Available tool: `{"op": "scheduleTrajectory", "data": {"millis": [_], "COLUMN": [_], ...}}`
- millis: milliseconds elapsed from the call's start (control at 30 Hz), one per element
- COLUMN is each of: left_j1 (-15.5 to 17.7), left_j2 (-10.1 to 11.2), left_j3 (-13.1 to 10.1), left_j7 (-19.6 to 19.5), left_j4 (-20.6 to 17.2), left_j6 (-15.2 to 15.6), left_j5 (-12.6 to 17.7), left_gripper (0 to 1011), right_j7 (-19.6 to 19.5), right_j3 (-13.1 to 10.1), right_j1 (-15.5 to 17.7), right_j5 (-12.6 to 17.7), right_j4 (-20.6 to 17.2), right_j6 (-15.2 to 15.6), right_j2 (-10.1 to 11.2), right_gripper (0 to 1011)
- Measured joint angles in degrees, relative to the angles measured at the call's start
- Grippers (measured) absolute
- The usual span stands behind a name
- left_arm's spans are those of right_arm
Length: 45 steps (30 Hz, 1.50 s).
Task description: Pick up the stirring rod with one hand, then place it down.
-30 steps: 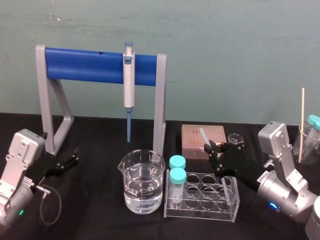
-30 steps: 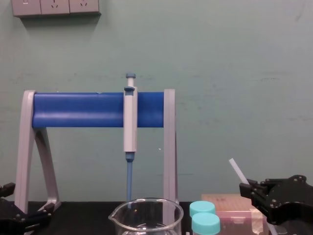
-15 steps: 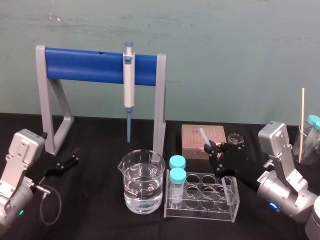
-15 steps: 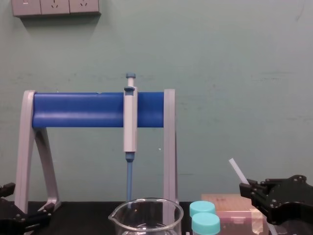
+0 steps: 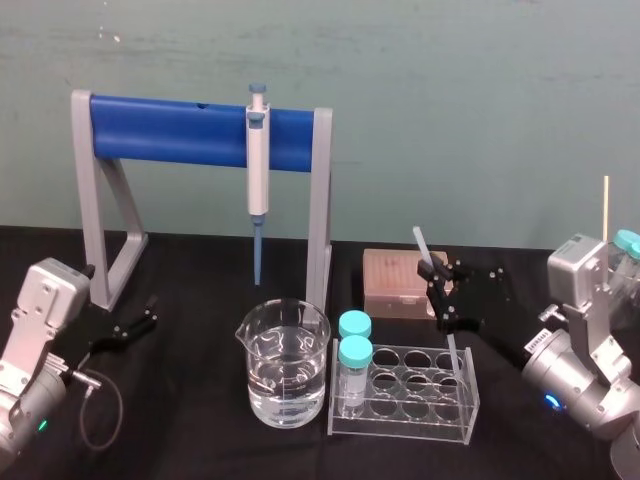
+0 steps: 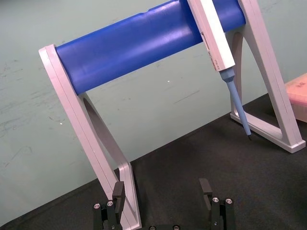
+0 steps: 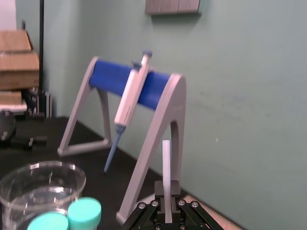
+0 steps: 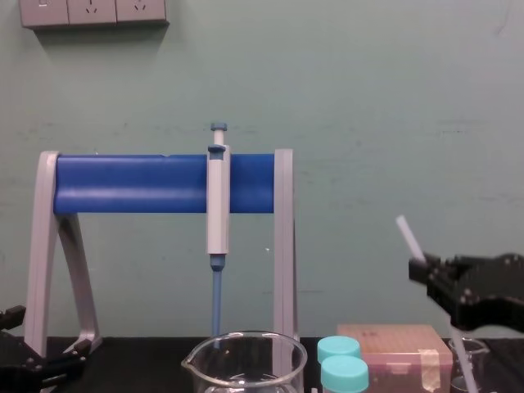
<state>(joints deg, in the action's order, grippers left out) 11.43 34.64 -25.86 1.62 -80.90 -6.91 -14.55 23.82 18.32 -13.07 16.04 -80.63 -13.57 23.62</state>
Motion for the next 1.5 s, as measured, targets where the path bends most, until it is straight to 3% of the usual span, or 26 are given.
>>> {"op": "scheduleTrajectory", "data": {"millis": [367, 833, 1233, 1500], "left_j1": [0.00, 0.00, 0.00, 0.00], "left_j2": [0.00, 0.00, 0.00, 0.00], "left_j3": [0.00, 0.00, 0.00, 0.00], "left_j7": [0.00, 0.00, 0.00, 0.00], "left_j4": [0.00, 0.00, 0.00, 0.00], "left_j6": [0.00, 0.00, 0.00, 0.00], "left_j5": [0.00, 0.00, 0.00, 0.00], "left_gripper": [1000, 1000, 1000, 1000], "right_j7": [-0.47, -3.14, -5.81, -5.82], "right_j3": [-3.39, -6.95, -9.50, -9.48], "right_j1": [0.34, 1.72, 3.71, 3.70], "right_j5": [0.48, -2.94, -5.31, -5.39], "right_j4": [-1.99, -2.32, -2.42, -2.45], "right_j6": [-5.01, -10.87, -11.08, -11.00], "right_j2": [-2.16, -4.55, -6.76, -6.73], "right_gripper": [66, 66, 66, 66]}}
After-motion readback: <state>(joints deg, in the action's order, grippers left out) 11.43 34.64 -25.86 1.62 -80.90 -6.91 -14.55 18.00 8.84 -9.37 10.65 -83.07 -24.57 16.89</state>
